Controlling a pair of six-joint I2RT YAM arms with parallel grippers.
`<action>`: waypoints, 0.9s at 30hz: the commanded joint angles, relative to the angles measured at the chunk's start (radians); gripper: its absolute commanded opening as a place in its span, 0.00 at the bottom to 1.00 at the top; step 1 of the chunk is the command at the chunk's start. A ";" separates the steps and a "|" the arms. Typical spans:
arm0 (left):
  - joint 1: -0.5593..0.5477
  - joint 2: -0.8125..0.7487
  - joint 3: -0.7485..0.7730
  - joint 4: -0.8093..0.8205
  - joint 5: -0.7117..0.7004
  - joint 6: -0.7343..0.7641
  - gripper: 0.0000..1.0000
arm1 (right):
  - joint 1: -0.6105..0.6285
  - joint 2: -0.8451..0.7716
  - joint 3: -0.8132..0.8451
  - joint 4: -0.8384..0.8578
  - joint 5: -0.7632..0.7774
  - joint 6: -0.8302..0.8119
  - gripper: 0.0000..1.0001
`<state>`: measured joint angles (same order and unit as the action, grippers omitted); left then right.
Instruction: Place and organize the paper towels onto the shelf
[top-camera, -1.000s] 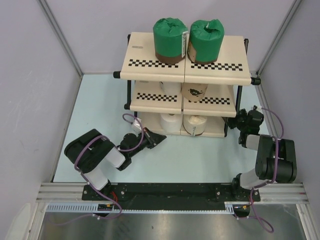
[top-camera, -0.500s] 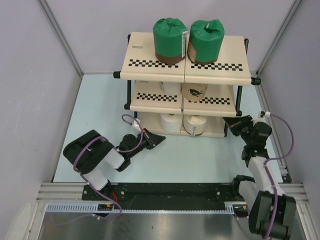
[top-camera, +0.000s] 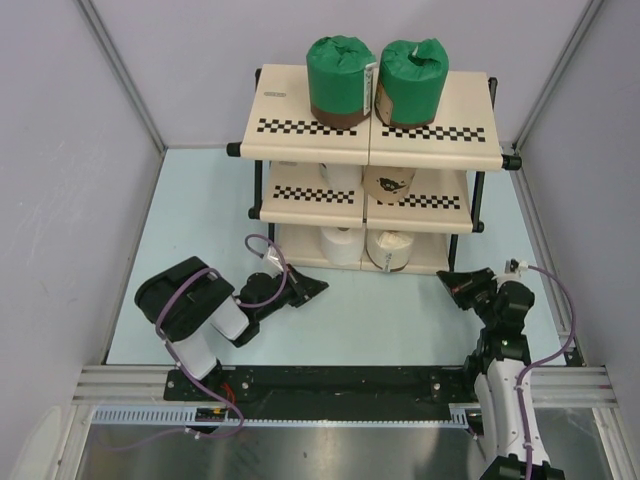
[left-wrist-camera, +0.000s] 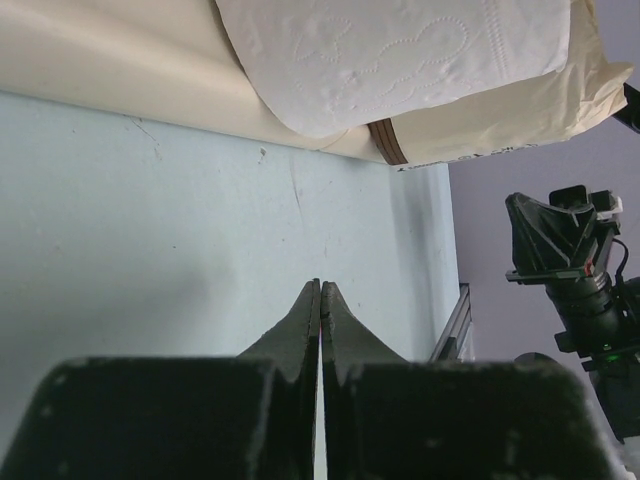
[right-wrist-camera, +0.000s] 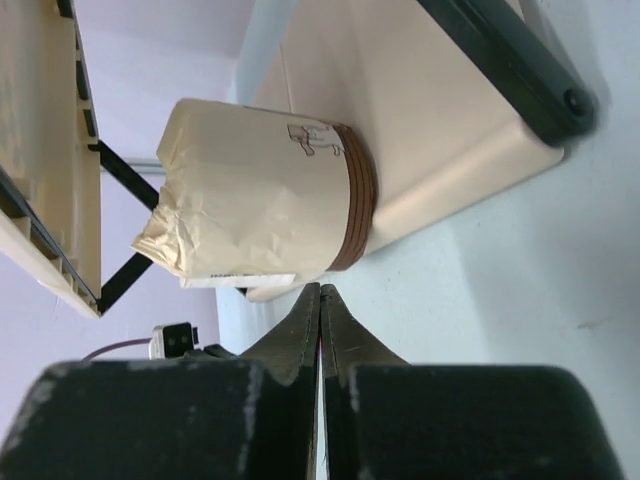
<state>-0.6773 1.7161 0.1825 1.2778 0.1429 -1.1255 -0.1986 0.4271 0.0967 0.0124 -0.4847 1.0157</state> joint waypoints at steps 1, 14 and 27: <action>0.004 -0.007 0.005 0.341 0.017 -0.011 0.00 | -0.001 -0.023 -0.024 -0.072 -0.057 0.001 0.00; 0.004 -0.122 0.037 0.186 0.029 0.062 0.00 | 0.011 0.068 0.127 -0.074 -0.031 -0.082 0.00; 0.004 -0.214 0.055 0.060 0.032 0.116 0.00 | 0.036 -0.116 0.028 -0.232 -0.054 -0.180 0.00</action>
<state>-0.6773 1.5352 0.2047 1.2819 0.1638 -1.0531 -0.1822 0.4133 0.1638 -0.1081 -0.5209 0.9001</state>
